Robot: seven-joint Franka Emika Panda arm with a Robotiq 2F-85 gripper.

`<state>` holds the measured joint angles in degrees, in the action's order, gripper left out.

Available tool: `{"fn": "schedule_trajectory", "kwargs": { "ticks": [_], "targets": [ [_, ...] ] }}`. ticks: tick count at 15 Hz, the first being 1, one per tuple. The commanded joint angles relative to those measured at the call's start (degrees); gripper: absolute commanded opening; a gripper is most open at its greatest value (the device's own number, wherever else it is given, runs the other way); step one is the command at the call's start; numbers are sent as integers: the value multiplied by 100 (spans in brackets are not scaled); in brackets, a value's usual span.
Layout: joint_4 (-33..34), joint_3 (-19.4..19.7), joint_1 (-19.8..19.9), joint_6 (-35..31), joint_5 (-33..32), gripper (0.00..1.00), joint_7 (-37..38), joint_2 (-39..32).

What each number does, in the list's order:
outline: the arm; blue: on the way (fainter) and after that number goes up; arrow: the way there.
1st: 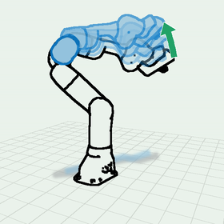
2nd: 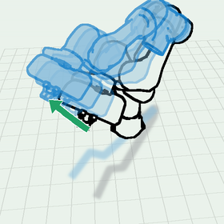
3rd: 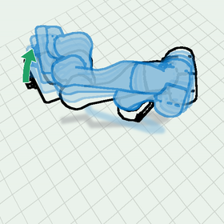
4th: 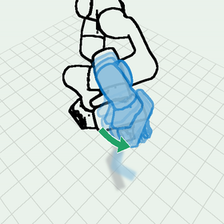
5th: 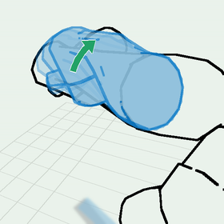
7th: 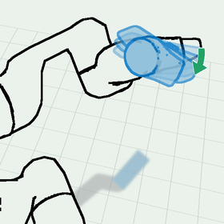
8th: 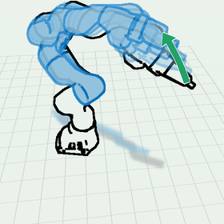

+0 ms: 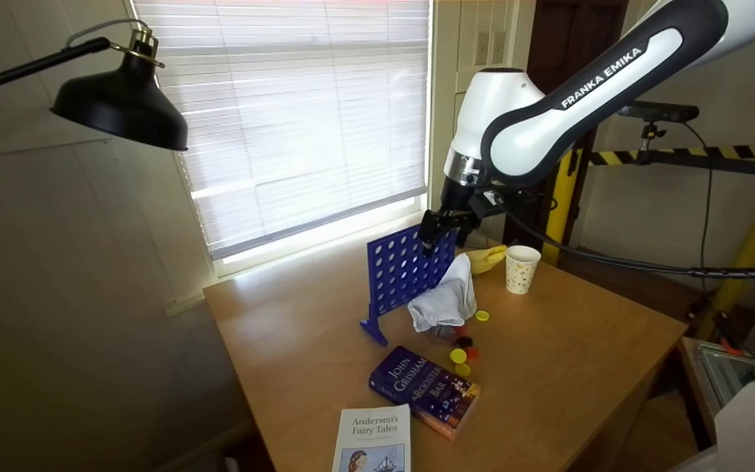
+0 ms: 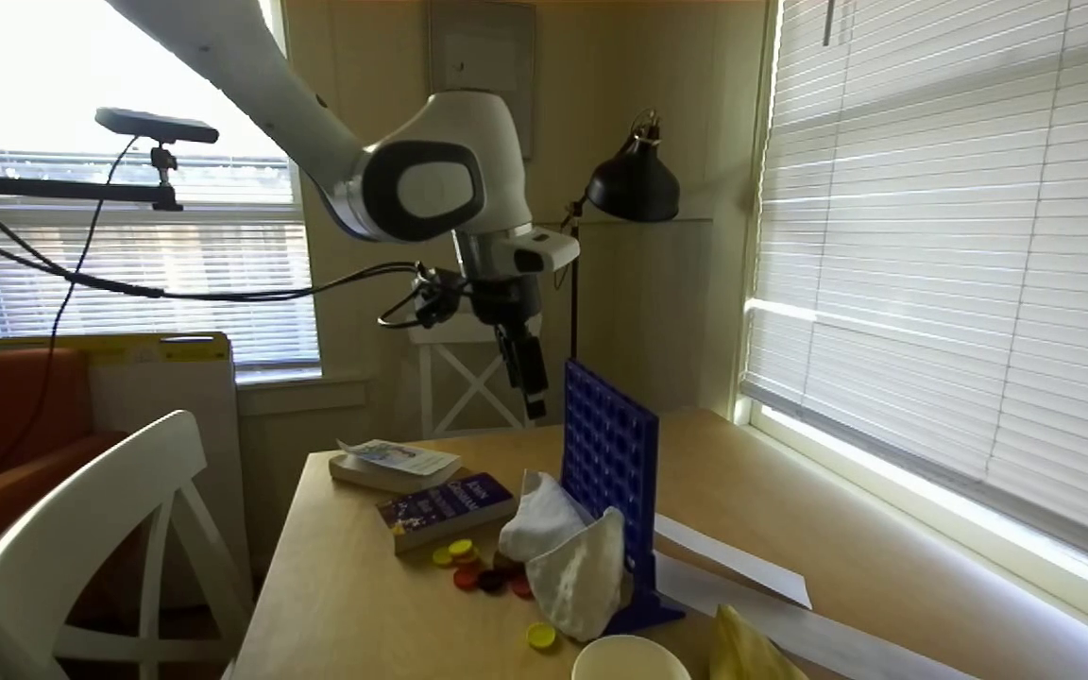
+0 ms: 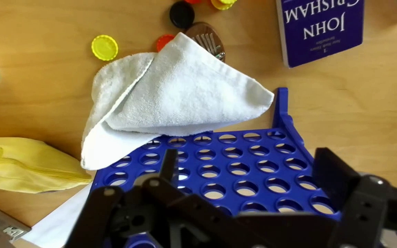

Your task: Hang the white towel over the blue gameboard.

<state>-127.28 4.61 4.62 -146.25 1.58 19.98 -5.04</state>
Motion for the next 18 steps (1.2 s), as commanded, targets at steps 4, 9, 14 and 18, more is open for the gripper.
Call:
{"fn": "schedule_trajectory", "kwargs": {
  "ticks": [4,9,14,18],
  "targets": [
    [15,24,-50,25,13,100,-19,66],
    [25,282,208,71,226,100,-358,29],
    [18,458,594,159,1084,100,-1479,-90],
    [6,459,851,111,1893,100,-2419,-379]
  ]
}}
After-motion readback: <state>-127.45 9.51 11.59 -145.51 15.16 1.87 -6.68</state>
